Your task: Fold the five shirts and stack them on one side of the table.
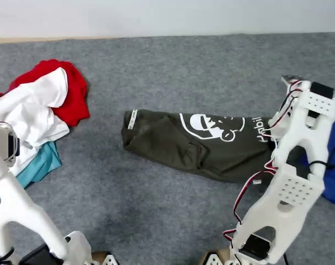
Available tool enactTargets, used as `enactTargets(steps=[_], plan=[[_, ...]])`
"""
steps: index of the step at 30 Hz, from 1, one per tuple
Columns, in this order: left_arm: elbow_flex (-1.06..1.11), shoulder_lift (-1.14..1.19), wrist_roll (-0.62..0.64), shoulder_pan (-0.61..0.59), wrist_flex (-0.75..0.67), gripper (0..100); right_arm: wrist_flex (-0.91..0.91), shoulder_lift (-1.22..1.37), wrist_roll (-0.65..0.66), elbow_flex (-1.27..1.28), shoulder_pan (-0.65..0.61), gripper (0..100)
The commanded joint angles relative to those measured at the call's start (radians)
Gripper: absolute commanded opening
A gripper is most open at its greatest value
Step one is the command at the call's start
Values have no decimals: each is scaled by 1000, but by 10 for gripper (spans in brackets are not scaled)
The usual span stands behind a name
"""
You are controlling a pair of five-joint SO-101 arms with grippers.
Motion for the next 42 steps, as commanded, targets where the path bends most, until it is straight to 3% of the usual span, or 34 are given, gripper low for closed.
enactTargets(steps=[1, 9, 19, 28, 37, 42], plan=[[-8, -34, -9, 2, 18, 115, 39, -102, 17, -9, -31, 9], [-8, -34, -11, 2, 18, 115, 134, -203, 8, -9, -317, 9], [-7, -34, -11, 2, 18, 115, 77, -240, -48, -9, -677, 9], [-7, -34, -11, 0, 18, 115, -131, -170, -46, -9, -842, 9], [18, -112, -12, 2, 18, 115, -315, -85, -41, -11, -915, 13], [102, -167, -71, 3, 17, 115, -320, -81, -44, -25, -981, 173]])
